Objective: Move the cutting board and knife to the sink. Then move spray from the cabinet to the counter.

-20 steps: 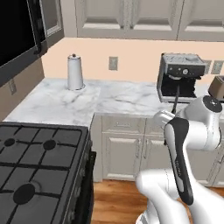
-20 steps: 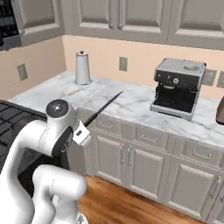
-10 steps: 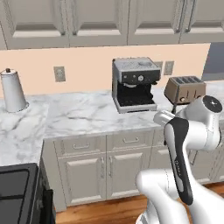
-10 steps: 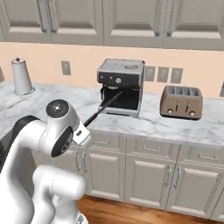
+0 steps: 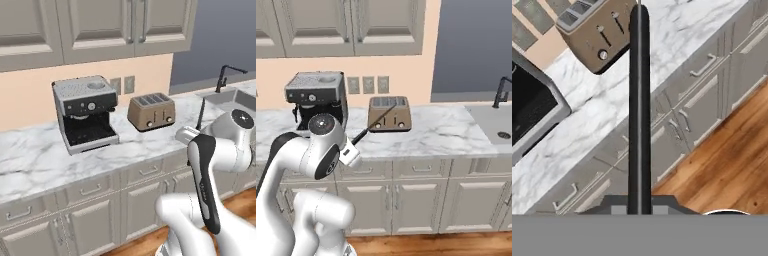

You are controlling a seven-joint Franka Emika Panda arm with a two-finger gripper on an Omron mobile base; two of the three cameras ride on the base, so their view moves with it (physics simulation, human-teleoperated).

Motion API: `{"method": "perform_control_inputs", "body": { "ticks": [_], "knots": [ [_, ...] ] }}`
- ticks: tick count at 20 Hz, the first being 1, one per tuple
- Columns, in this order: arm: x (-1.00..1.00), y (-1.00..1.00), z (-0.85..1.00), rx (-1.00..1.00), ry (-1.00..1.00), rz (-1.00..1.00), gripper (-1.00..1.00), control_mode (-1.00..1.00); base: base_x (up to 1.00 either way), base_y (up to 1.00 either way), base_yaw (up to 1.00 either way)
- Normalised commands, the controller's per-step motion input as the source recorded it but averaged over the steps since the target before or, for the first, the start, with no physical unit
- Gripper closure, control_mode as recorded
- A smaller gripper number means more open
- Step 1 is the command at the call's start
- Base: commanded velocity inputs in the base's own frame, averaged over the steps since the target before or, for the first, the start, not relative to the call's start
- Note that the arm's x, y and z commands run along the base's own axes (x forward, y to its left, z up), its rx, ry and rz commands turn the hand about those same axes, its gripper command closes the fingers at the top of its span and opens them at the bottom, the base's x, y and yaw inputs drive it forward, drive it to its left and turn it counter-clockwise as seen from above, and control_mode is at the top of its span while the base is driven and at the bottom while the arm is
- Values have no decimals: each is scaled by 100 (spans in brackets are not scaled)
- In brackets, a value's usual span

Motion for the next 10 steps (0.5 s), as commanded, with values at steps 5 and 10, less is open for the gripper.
{"method": "perform_control_inputs", "body": {
  "ticks": [5, 10],
  "knots": [
    [0, 0, 0, 0, 0, 0, 100, 100, 55, -76, -43],
    [0, 0, 0, 0, 0, 0, 100, 100, 67, -75, -36]
  ]
}}
